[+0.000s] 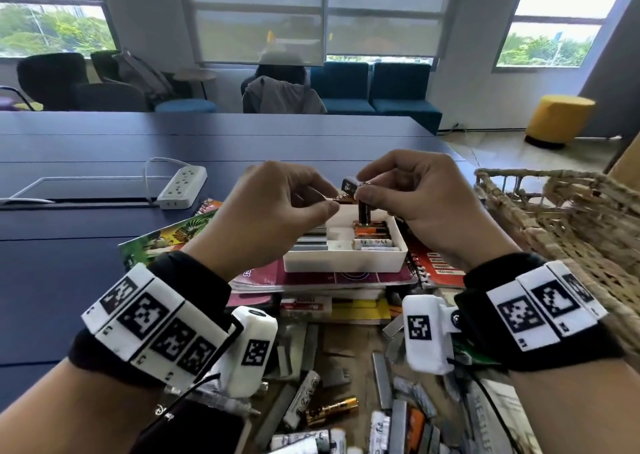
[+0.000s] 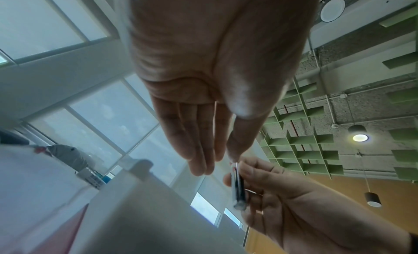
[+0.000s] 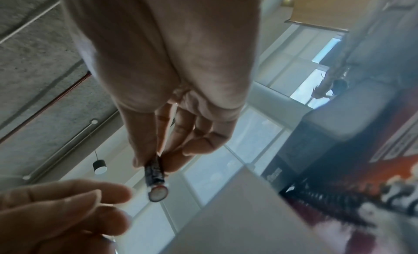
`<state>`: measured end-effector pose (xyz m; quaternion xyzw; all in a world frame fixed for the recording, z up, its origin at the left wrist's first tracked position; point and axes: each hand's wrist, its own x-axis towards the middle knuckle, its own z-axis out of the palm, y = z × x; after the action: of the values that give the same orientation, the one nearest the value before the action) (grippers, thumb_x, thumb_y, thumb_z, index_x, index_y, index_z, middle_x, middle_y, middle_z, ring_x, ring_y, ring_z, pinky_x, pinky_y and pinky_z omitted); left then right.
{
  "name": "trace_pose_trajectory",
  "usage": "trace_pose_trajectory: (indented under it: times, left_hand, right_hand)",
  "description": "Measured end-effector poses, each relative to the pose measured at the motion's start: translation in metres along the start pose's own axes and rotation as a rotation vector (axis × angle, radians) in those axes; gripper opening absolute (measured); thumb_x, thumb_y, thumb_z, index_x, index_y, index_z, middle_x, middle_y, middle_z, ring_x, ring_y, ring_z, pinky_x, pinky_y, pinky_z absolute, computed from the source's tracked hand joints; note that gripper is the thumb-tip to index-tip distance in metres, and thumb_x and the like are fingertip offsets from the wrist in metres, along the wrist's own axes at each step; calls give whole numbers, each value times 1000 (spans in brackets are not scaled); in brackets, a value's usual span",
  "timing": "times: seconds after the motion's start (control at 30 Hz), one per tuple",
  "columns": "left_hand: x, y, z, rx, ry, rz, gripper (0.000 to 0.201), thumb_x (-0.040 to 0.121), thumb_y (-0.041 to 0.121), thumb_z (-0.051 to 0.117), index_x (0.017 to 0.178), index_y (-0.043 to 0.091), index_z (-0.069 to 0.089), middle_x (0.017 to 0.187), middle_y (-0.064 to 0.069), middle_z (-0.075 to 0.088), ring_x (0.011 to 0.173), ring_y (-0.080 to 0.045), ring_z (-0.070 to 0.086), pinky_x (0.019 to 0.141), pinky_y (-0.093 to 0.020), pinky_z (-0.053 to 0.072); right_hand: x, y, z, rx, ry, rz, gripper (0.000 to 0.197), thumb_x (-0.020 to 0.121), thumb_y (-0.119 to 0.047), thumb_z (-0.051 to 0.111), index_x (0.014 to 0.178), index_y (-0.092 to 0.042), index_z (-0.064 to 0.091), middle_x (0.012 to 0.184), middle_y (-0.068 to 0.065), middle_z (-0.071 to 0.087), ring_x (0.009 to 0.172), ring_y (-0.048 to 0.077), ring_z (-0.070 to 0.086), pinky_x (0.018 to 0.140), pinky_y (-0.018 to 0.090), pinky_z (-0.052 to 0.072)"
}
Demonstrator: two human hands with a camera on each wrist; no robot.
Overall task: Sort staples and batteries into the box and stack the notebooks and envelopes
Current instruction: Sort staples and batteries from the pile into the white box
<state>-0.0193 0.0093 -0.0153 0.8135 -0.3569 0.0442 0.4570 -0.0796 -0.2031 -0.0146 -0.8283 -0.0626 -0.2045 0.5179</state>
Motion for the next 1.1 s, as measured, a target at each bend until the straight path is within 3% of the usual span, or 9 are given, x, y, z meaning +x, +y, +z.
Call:
trace_pose_trajectory:
  times: [0.13,0.23,0.37,0.5,0.57,0.67,0.83,1.0,1.1]
  left_hand:
    - [0,-1,-5,158,-38,-7,23,89,31,77,111,26,76,94,14,77,87,4,70,78,-11,52]
    - [-1,-5,-6,337,-197,-35,58,87,49,73,141,33,57,133,11,64,120,-3,58,98,-20,43]
    - [-3,-11,-1,425,-404,-102,94,86,62,66,162,34,19,163,6,32,148,-10,29,118,-26,24]
    - [-3,-18,2,486,-410,-83,91,91,55,67,163,25,18,165,5,30,150,-10,27,122,-28,22]
    - [-4,-19,2,486,-401,-74,87,93,52,66,162,23,22,164,3,33,148,-11,30,119,-23,22]
    - [-2,-18,2,477,-399,-87,83,92,52,66,160,24,26,162,2,37,145,-13,35,108,-20,25]
    - [-1,-6,-3,444,-332,-101,73,93,47,68,156,28,37,157,0,45,141,-20,43,111,-32,33]
    - [-4,4,-14,389,-152,-39,50,98,18,62,147,22,49,143,-5,58,132,-16,51,101,-26,36]
    - [-3,5,-20,347,-83,-23,43,99,10,59,141,20,55,132,-4,64,121,-17,60,100,-28,46]
  right_hand:
    - [0,9,-1,-239,-1,-43,12,82,-13,85,90,-19,78,74,-6,74,70,3,68,67,13,49]
    - [-1,17,-1,-422,-54,-64,14,80,-17,86,87,-28,80,76,-10,73,75,5,67,72,18,50]
    - [-1,19,2,-596,-218,-41,18,83,-19,83,88,-36,82,76,-19,72,72,-2,65,62,6,42]
    - [-3,20,4,-631,-227,2,23,89,-16,78,95,-38,81,78,-23,70,68,-2,65,57,2,39]
    - [-5,15,4,-625,-232,-9,24,89,-16,77,105,-34,79,85,-24,69,82,-12,63,66,-2,39]
    - [-6,3,4,-640,-226,-57,22,90,-22,76,109,-32,77,94,-19,72,89,-8,63,79,5,47]
    - [-5,-24,11,-594,-233,-119,12,90,-27,75,101,-30,78,89,-19,73,85,-8,66,77,4,48]
    - [-26,-53,25,-770,-512,-207,20,91,-42,66,82,-25,70,76,-8,68,73,10,64,75,40,55]
    - [-59,-64,33,-743,-758,-279,26,88,-61,62,102,-39,65,95,-20,62,85,0,58,71,22,48]
